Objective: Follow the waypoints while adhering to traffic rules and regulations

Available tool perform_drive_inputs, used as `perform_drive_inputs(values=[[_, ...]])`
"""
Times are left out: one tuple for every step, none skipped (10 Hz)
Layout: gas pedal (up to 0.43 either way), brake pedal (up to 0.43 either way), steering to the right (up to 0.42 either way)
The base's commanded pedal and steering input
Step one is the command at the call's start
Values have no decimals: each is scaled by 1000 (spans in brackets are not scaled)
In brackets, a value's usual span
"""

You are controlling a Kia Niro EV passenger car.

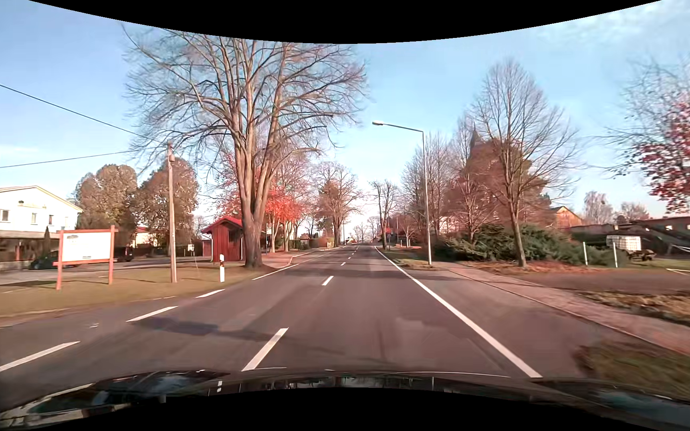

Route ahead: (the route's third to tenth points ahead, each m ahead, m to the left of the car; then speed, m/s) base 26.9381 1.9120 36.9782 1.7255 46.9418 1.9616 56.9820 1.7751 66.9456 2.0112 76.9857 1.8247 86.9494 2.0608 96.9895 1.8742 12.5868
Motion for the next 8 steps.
perform_drive_inputs(values=[[130, 0, 1], [130, 0, 1], [130, 0, 1], [138, 0, 1], [150, 0, 1], [150, 0, 1], [150, 0, 1], [150, 0, 1]])
